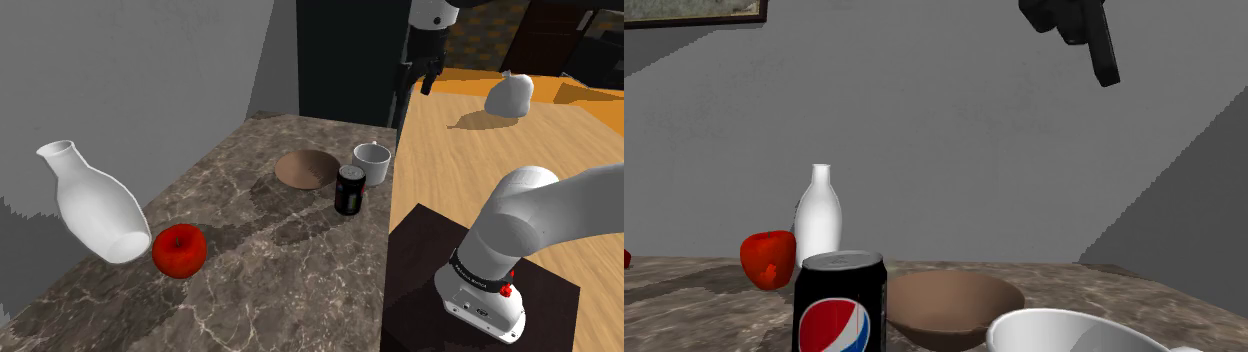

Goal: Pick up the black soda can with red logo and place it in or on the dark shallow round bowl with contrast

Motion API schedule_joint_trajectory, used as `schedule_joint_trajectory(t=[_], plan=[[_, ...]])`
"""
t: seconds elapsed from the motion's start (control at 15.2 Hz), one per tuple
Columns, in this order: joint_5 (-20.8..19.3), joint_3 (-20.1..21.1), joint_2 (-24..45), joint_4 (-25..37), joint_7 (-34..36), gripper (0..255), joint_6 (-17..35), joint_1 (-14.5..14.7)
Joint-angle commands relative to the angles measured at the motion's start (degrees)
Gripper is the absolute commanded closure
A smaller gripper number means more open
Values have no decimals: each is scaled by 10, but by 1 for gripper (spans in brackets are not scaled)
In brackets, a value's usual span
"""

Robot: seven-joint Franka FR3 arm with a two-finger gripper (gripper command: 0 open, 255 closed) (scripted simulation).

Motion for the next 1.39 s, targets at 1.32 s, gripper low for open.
schedule_joint_trajectory(t=[1.32], plan=[[198,187,41,-104,197,0,145,90]])
